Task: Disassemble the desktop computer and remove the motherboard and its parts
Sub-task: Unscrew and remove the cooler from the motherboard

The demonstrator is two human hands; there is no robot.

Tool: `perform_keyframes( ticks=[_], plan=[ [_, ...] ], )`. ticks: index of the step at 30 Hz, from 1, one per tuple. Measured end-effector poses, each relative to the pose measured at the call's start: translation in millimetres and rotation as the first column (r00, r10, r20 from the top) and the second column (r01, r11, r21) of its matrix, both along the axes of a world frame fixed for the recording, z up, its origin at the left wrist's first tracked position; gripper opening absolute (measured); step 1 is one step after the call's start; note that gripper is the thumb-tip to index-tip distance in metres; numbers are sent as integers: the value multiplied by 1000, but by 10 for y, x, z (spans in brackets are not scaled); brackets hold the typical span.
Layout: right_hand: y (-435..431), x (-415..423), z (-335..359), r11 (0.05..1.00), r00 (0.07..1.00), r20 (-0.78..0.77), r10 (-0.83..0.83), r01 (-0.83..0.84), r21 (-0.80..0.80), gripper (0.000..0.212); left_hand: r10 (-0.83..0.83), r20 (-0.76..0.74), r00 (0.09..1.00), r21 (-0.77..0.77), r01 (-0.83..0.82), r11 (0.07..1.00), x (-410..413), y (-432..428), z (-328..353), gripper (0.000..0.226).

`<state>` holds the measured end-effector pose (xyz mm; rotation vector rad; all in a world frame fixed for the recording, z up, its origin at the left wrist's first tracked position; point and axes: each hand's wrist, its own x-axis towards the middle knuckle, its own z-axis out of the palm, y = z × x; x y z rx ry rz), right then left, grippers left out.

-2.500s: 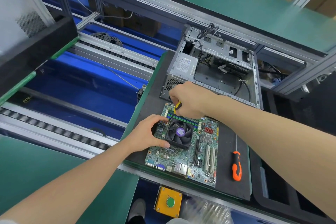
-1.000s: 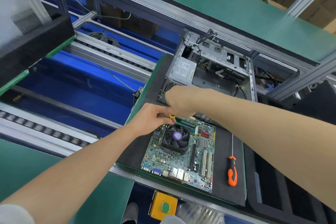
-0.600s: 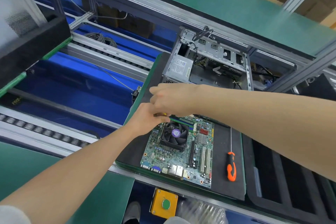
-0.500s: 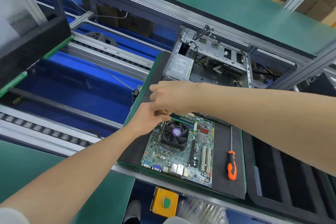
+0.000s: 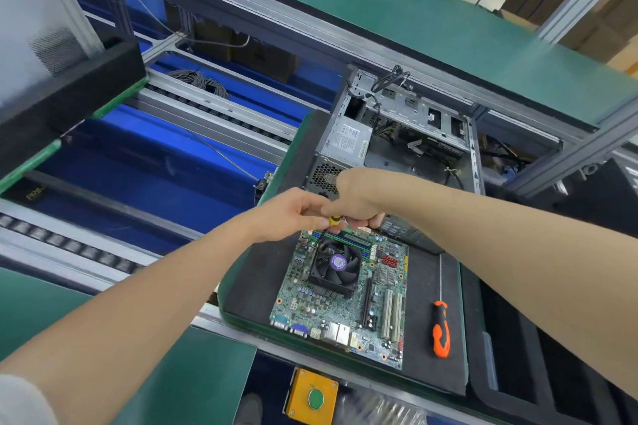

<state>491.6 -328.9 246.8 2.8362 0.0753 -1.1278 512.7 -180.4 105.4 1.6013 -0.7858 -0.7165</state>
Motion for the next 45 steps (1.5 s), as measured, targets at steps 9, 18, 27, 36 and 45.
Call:
perform_keyframes(
  ticks=[9, 18, 27, 36, 45],
  plan=[
    [13, -44, -42, 921, 916, 115, 385, -373, -115, 22, 281, 144, 949, 30, -288, 957, -53, -226, -164, 35],
    [-149, -75, -61, 644, 625, 156, 765, -749, -155, 28, 245, 52, 968, -49, -242, 969, -143, -195, -177, 31],
    [30, -98, -50, 999, 997, 73, -34, 35, -8, 49, 81, 20, 996, 35, -82, 996, -58, -131, -137, 26],
    [113, 123, -222, 961, 913, -312, -261, 276, 2, 25, 150, 27, 988, -27, -149, 988, -110, -168, -208, 35],
    [232, 3, -176, 756, 781, 42, 623, -588, -289, 34, 400, 38, 916, -55, -398, 916, -268, -194, -309, 23]
  ],
)
